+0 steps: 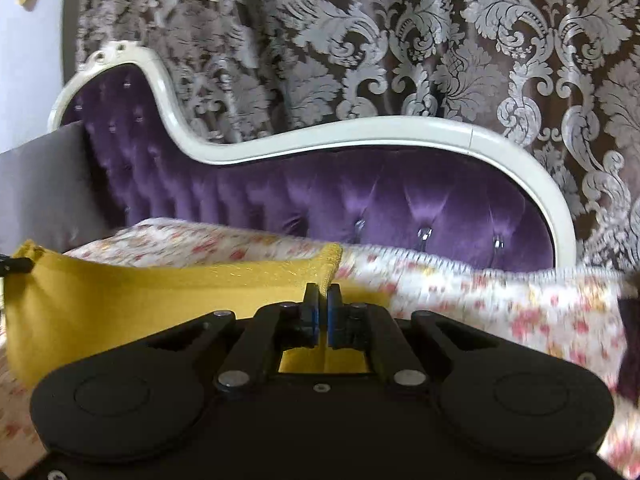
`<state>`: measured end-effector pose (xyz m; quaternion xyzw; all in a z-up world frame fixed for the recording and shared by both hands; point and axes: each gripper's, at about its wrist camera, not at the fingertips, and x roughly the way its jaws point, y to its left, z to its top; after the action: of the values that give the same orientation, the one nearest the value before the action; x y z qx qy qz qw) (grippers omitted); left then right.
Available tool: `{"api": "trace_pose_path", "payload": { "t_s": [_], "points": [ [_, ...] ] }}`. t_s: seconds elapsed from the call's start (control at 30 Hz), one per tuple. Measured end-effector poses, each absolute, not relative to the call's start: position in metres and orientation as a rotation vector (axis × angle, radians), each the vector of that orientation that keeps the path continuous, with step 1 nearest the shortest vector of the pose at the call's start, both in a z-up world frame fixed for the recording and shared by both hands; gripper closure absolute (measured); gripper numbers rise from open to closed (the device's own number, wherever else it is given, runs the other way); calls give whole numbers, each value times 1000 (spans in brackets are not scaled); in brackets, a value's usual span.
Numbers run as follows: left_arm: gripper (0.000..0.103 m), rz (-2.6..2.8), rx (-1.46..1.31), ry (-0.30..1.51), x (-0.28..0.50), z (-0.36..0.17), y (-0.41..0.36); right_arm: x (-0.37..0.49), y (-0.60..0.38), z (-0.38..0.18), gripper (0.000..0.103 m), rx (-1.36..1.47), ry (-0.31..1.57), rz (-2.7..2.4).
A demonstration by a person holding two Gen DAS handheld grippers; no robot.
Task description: Fold small clothes
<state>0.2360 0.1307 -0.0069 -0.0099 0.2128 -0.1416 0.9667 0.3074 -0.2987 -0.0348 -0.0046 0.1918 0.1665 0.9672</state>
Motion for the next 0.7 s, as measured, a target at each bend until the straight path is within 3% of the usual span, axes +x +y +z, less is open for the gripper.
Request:
{"api": "trace_pose_path", "payload": {
  "t_s": [0.37, 0.4, 0.47, 0.5, 0.53, 0.6, 0.7],
  "points": [
    [94, -193, -64, 666, 350, -81, 128, 426, -273, -97, 92, -45, 572, 274],
    [89, -184, -66, 692, 355, -89, 129, 428, -274, -103, 87, -50, 585, 261],
    [70, -160, -61, 698, 358, -98, 134, 431, -277, -115, 82, -41, 607, 237],
    [53, -133, -55, 692, 359, -99, 137, 431, -282, -118, 66, -31, 606, 219],
    [43, -112, -57, 700, 361, -98, 141, 429, -287, -120, 51, -13, 598, 194],
    [42, -109, -85, 724, 363, -93, 151, 428, -299, -117, 36, 27, 602, 152],
    [39, -84, -78, 691, 348, -72, 161, 411, -311, -102, 32, 70, 576, 125]
  ]
}}
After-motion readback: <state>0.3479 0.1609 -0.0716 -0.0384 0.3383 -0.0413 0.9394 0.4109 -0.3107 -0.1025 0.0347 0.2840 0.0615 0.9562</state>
